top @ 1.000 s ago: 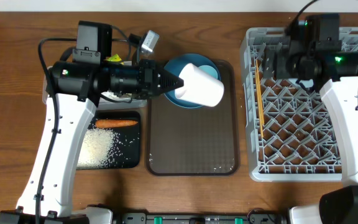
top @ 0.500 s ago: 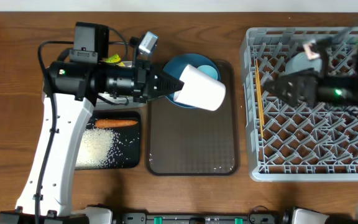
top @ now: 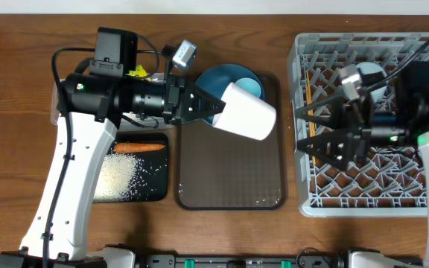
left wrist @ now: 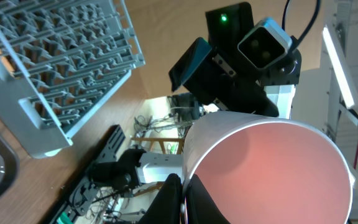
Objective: Sort waste into correct bins and load items into the dishwasher rack
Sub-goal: 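Move the right gripper left toward the cup held by the left gripper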
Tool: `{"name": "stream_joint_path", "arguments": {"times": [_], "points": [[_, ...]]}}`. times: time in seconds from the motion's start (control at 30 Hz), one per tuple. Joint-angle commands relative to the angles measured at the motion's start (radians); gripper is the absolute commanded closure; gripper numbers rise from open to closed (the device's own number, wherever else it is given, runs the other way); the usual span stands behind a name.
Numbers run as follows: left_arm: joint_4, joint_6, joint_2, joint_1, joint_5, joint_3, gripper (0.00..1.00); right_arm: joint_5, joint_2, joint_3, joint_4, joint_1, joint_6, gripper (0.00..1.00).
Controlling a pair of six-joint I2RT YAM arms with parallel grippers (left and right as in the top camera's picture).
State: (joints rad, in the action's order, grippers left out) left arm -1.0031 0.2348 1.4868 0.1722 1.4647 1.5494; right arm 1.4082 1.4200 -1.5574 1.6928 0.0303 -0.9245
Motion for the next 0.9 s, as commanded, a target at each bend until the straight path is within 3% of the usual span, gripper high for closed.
{"name": "stream_joint_path", "arguments": {"times": [0.0,0.33,0.87], "points": [[-0.003,-0.019,-0.002,0.024,0.039,0.005,0.94,0.066,-0.004,0.001,-0.006,-0.083,-0.121,0.01],[-0.003,-0.026,-0.002,0.082,0.038,0.005,0.94,0.116,-0.004,0.001,-0.037,-0.156,-0.128,0.01],[-0.002,-0.044,-0.002,0.14,0.009,0.005,0.94,0.142,-0.002,0.001,-0.051,-0.185,-0.124,0.2]]}}
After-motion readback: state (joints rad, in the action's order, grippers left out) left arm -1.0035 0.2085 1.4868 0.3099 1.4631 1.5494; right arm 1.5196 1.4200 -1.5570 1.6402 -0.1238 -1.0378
